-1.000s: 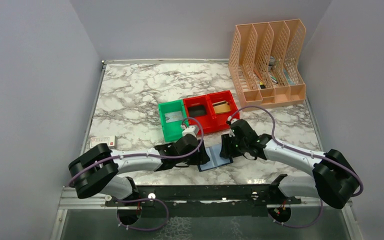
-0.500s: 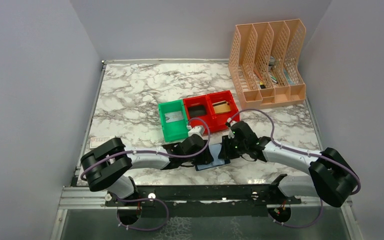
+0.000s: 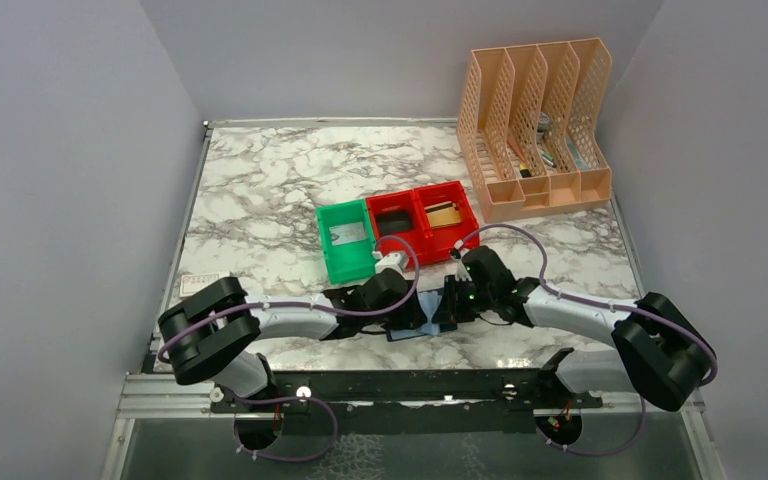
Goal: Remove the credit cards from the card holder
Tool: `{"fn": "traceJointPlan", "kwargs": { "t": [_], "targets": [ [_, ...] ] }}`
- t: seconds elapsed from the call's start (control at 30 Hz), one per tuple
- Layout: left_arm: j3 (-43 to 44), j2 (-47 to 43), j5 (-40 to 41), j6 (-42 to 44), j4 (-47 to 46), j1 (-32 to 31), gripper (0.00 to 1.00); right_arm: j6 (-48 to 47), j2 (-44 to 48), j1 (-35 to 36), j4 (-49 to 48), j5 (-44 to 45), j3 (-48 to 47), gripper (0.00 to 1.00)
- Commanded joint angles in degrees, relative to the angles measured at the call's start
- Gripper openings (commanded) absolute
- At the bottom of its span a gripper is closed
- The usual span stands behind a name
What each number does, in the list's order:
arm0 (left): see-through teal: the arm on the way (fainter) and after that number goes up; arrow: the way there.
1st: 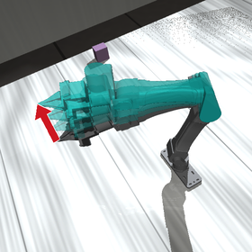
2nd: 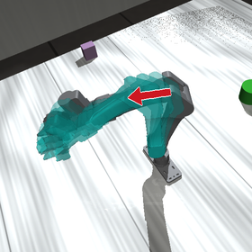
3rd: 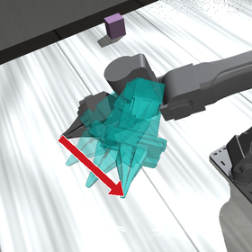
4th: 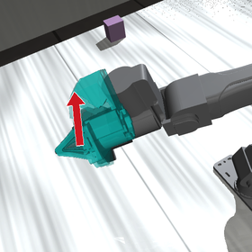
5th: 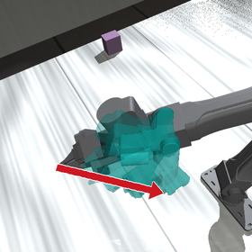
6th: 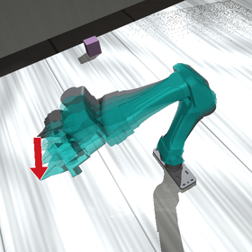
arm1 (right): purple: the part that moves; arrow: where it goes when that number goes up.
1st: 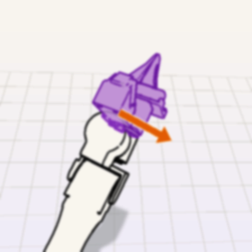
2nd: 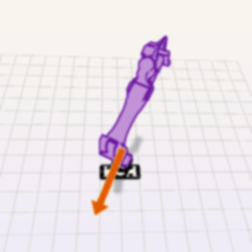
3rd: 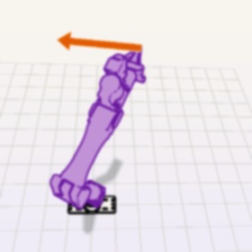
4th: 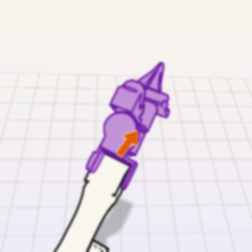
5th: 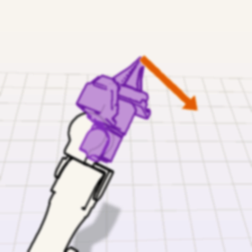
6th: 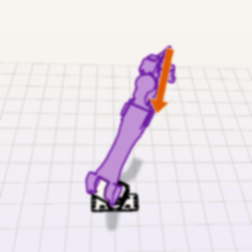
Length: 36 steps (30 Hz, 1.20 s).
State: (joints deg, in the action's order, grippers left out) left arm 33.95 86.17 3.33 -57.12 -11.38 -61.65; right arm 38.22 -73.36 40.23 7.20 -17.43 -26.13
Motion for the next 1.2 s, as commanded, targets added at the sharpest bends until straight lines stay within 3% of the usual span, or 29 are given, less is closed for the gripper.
{"fn": "traceJointPlan", "kwargs": {
  "t": [0.0,0.17,0.63,1.17],
  "targets": [
    [0.3,-5.0,3.1,1.4,7.8,-0.7,0.51,0.0,-1.3,0.4,1.4,4.8,-0.2,0.1],
    [1.0,-8.6,5.9,1.9,13.5,-0.7,0.57,0.3,-1.3,0.4,1.3,5.3,0.7,0.11],
    [4.8,-6.2,9.7,1.1,20.2,-1.1,0.57,0.4,-2.5,0.4,0.7,5.0,1.2,0.11],
    [6.5,-3.7,10.8,0.7,21.5,-2.5,0.57,0.4,-2.9,0.4,0.4,4.7,1.1,0.11]
  ]
}}
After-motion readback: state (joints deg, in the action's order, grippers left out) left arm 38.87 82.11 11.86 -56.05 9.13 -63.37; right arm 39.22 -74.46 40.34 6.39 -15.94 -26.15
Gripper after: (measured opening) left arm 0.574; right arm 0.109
